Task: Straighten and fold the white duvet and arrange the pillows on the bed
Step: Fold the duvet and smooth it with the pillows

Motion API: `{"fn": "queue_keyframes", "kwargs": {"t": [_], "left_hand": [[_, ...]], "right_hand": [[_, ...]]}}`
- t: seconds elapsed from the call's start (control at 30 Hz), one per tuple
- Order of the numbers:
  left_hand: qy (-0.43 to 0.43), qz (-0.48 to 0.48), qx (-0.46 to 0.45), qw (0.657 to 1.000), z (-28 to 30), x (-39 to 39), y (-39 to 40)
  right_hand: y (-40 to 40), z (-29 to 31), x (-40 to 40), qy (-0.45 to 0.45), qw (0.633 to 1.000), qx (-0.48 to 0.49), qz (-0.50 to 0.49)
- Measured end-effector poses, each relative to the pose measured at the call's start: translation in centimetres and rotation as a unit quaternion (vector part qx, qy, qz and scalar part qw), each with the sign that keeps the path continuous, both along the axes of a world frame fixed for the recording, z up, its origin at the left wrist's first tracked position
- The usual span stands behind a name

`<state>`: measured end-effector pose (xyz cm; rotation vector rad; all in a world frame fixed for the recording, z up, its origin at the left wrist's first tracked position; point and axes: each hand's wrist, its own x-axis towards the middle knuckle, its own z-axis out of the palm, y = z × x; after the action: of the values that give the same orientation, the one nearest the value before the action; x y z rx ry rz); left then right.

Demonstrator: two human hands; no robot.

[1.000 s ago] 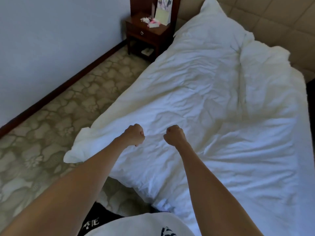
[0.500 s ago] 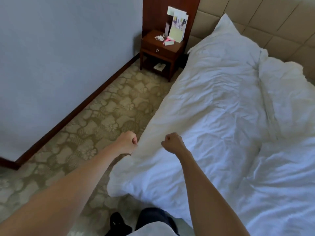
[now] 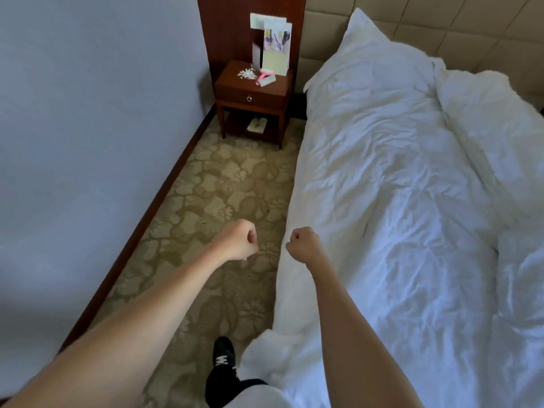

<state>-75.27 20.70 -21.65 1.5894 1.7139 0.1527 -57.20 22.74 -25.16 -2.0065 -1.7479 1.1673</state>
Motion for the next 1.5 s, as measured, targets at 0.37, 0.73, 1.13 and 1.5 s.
{"fn": "queue_keyframes", "kwargs": {"t": [0.37,0.73,1.13,1.5], "left_hand": [[0.016,-0.058,0.009,0.998,1.8,-8.1,19.3],[0.029,-0.217,-0.011,0.976,-2.3,-5.7,44.6],[0.012,-0.468,-0.022,0.884,0.4,11.7,66.1],[0.041,-0.523,0.0,0.851,1.9,28.1,88.5]], "right_hand": [[15.3,3.5,-6.1,0.036,0.997,0.015,-0.069],[33.4,1.6,-2.8,-0.017,0.975,-0.045,-0.215],[45.0,3.8,7.8,-0.029,0.885,-0.034,-0.463],[66.6,2.6,20.2,0.012,0.855,0.005,-0.519]]}}
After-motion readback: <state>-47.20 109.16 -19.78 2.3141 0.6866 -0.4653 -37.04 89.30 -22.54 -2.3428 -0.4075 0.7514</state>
